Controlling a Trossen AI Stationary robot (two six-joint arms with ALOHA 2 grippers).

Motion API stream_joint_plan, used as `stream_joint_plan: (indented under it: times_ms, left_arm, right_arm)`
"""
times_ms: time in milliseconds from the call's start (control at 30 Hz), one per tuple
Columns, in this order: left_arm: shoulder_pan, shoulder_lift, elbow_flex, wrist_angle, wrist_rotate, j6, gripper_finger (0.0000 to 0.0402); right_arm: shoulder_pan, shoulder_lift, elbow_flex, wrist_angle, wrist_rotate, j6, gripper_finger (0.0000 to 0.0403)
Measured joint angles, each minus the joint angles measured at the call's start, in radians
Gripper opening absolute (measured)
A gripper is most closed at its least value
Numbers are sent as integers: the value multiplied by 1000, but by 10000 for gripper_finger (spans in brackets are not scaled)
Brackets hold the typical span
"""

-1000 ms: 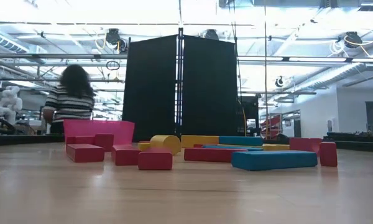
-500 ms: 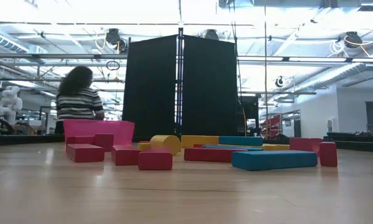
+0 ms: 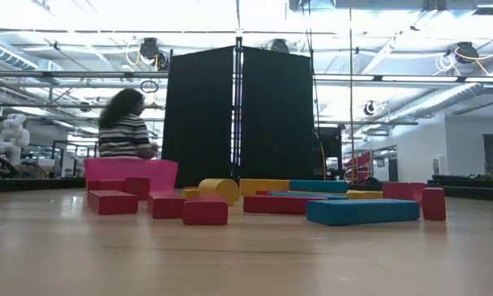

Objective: Sort blocks
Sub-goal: Put the blue block into the green bin

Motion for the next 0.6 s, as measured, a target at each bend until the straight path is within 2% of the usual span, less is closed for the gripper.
stream_joint_plan:
  times_ms: [233,600]
  left_arm:
    - [33,1,0,-16,-24,31,217]
    - [69,5,1,-25,31,5,217]
  right_arm:
    - [1,3,-1,-8,-9,4,112]
    - [2,5,-2,-1,-22,-4,112]
